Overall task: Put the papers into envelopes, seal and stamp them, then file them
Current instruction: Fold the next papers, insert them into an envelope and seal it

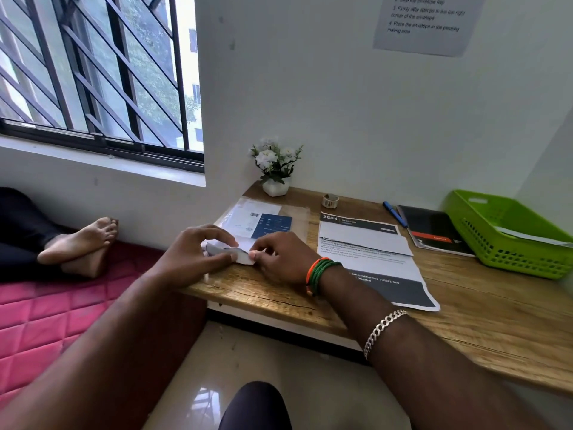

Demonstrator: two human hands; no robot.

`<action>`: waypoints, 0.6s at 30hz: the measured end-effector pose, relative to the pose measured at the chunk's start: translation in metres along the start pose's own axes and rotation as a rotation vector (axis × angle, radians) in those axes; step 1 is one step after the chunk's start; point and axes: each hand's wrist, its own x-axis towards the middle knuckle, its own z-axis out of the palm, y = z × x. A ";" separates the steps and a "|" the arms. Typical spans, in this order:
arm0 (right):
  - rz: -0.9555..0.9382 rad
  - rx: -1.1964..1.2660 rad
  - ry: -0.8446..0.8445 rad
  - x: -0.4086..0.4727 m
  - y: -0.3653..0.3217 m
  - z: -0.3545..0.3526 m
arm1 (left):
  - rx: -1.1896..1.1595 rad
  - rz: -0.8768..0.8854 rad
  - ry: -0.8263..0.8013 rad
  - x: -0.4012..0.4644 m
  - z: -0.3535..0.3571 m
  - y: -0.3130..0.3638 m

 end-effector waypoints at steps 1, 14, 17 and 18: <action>0.005 0.007 -0.002 0.001 -0.001 0.000 | -0.007 -0.006 0.004 0.000 0.000 0.001; -0.017 -0.081 0.012 -0.001 -0.008 0.008 | -0.038 0.012 0.114 -0.002 0.000 0.001; -0.093 -0.202 0.082 -0.003 -0.011 0.011 | -0.037 0.021 0.131 -0.003 0.000 0.001; -0.091 -0.182 0.132 -0.003 -0.012 0.011 | -0.035 0.024 0.136 -0.003 0.000 0.002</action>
